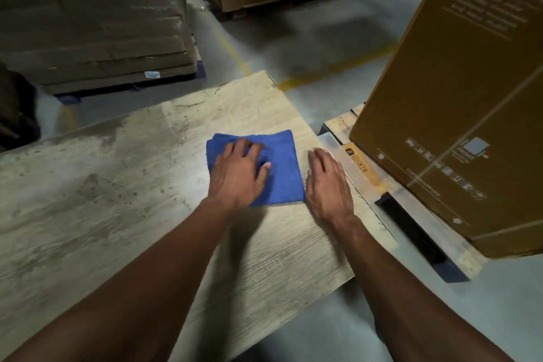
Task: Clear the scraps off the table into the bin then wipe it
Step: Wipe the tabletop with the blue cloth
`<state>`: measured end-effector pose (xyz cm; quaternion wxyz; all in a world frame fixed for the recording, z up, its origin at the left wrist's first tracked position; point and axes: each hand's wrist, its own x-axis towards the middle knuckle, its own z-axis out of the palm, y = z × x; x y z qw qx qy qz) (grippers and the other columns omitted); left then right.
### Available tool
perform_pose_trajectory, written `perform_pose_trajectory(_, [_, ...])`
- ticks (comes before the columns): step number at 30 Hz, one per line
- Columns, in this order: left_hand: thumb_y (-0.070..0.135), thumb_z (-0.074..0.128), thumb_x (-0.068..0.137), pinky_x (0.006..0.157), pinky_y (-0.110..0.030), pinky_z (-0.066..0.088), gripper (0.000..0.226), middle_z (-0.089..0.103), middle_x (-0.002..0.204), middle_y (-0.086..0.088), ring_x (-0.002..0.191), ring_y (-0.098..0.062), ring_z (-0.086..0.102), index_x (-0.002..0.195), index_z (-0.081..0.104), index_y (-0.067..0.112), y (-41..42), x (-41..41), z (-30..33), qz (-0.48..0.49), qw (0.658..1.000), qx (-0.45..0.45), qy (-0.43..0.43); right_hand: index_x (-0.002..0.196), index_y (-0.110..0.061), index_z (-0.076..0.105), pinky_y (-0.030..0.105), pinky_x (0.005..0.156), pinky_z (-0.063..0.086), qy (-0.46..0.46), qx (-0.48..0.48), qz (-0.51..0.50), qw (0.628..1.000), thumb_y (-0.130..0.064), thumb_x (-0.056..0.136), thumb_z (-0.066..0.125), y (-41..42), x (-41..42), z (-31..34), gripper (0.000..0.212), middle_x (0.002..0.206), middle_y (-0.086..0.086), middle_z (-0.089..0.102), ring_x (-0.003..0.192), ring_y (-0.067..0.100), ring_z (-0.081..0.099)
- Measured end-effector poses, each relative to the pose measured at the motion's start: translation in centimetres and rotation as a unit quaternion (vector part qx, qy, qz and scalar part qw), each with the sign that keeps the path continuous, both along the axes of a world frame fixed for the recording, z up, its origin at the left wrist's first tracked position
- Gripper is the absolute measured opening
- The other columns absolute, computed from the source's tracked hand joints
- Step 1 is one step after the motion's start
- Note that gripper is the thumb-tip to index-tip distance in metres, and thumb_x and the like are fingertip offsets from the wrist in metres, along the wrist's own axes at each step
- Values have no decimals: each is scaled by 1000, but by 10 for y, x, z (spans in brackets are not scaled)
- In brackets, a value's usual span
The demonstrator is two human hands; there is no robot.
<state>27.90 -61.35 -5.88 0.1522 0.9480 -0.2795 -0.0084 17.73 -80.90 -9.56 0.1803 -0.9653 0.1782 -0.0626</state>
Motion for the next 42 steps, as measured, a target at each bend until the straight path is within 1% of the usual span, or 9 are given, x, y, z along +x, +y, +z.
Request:
perform_pose_trajectory(3, [71,29,107,130,-59,12,74,17,175,-13,161,-41,13,165,29,24,-38,-2,-10,98,988,50,108,171,-14,20,44,136,6,40,-33,41,998,-26,113,30,-4,12,-5,60,180,6,15,167,22,10])
perform_pose_trajectory(6, [73,20,106,129,-59,-14,84,-7,181,-11,166,-37,-12,172,8,23,-52,6,-27,75,987,88,114,173,-12,12,43,136,1,55,-58,74,994,-29,112,25,-12,27,-9,65,181,5,8,168,20,4])
perform_pose_trajectory(11, [53,42,91,127,-65,-15,77,5,181,11,167,-20,-9,166,28,39,-22,67,-13,-128,978,108,126,171,-6,16,41,136,-2,42,-53,81,994,-12,103,32,-19,45,-8,71,181,9,11,168,21,7])
perform_pose_trajectory(15, [37,47,101,126,-67,-17,54,4,180,18,166,-15,-12,155,42,45,-21,87,-8,-29,987,40,150,172,-7,6,42,136,-2,67,-60,71,993,-18,109,30,-18,51,-3,68,181,9,3,168,21,0])
perform_pose_trajectory(18, [58,23,113,129,-63,-16,61,-10,181,6,166,-22,-17,170,20,36,-46,76,-21,136,980,17,147,172,-8,1,42,136,-5,78,-77,78,991,-22,111,26,-17,54,-4,67,181,10,-2,168,21,-6])
perform_pose_trajectory(21, [73,6,106,129,-64,-16,82,-26,178,-5,164,-32,-25,171,-14,27,-64,69,-39,160,977,94,100,172,-10,-1,42,135,-5,80,-71,84,991,-26,113,21,-19,59,-8,64,181,7,-4,167,19,-8])
perform_pose_trajectory(27, [62,21,110,127,-61,16,63,21,174,-12,158,-38,22,163,30,29,-61,94,-20,135,987,65,58,172,-11,-1,43,136,-3,83,-69,88,990,-30,115,18,-19,59,-6,63,181,6,-6,167,18,-10])
perform_pose_trajectory(32, [69,7,108,131,-62,-10,71,-16,181,5,167,-27,-14,171,-7,40,-48,112,-41,64,991,110,49,171,-12,-5,45,136,-4,95,-65,96,989,-34,115,13,-19,63,-3,63,180,6,-8,166,19,-12])
perform_pose_trajectory(42, [71,-4,104,119,-81,-14,65,-21,178,15,164,-29,-23,165,-17,53,-43,96,-41,-51,990,129,41,173,-15,12,34,134,0,86,-35,69,993,-39,115,21,-18,62,1,63,181,2,9,167,14,3])
